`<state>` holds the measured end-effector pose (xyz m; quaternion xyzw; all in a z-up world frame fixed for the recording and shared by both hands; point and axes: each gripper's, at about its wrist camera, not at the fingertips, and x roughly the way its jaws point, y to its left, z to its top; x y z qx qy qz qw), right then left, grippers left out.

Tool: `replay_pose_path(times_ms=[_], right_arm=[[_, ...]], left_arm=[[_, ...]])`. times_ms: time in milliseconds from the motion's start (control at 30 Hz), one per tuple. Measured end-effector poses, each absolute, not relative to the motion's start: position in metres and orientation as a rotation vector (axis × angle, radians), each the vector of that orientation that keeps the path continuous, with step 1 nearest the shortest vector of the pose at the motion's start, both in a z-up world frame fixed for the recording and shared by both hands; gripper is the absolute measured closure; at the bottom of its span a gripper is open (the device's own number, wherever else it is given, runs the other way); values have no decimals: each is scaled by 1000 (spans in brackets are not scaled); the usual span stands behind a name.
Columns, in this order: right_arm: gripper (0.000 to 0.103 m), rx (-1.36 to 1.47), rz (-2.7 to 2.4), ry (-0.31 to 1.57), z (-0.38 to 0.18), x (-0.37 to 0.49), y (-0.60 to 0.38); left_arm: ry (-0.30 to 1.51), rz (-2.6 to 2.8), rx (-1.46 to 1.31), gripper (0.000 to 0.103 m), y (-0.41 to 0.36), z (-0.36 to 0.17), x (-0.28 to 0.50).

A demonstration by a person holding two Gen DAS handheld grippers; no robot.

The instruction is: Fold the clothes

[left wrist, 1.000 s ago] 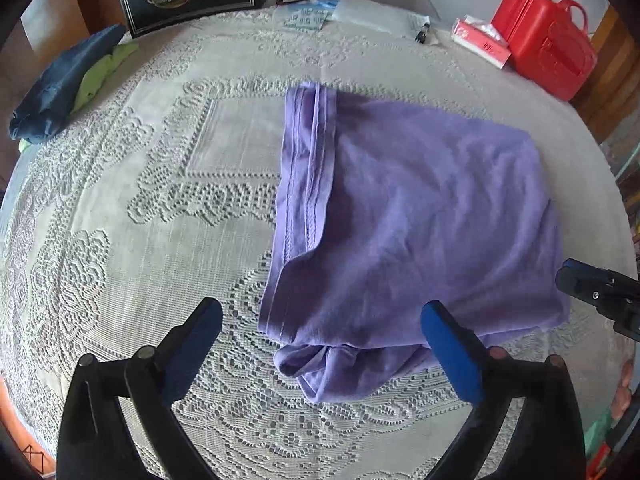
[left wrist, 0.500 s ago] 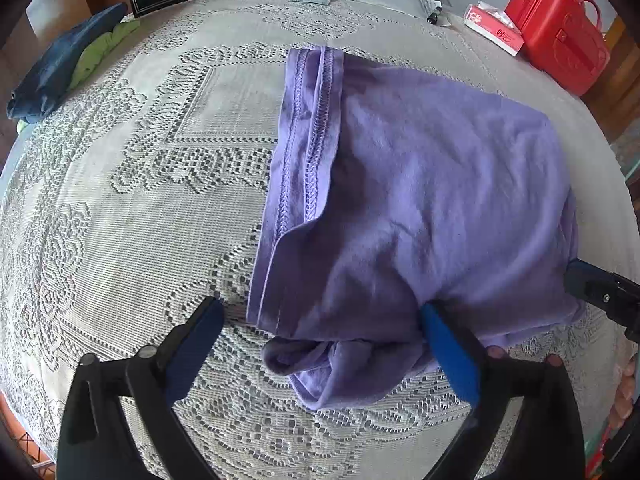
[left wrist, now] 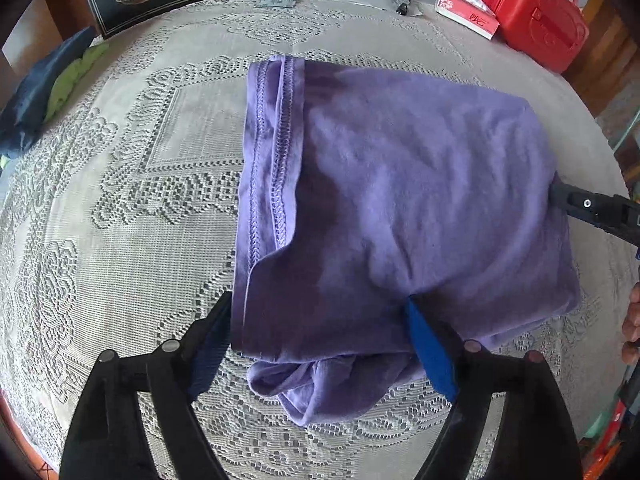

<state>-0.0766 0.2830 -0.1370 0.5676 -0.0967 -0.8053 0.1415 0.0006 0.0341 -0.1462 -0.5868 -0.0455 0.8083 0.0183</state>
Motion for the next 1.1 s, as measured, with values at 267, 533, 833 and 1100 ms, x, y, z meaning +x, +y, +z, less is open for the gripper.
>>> replay_pose_path(times_ms=[267, 533, 833, 1100], right_arm=[[97, 1688, -2313, -258, -148, -80, 274], [98, 1668, -2310, -247, -149, -81, 273], [99, 1651, -2350, -76, -146, -76, 259], [100, 1478, -2356, -115, -94, -69, 264]], left_arm=[[-177, 2423, -1801, 78, 42, -138, -3], [-256, 2416, -1782, 81, 31, -138, 0], [-304, 2437, -1764, 88, 26, -134, 4], [-300, 2531, -1607, 90, 19, -75, 5]])
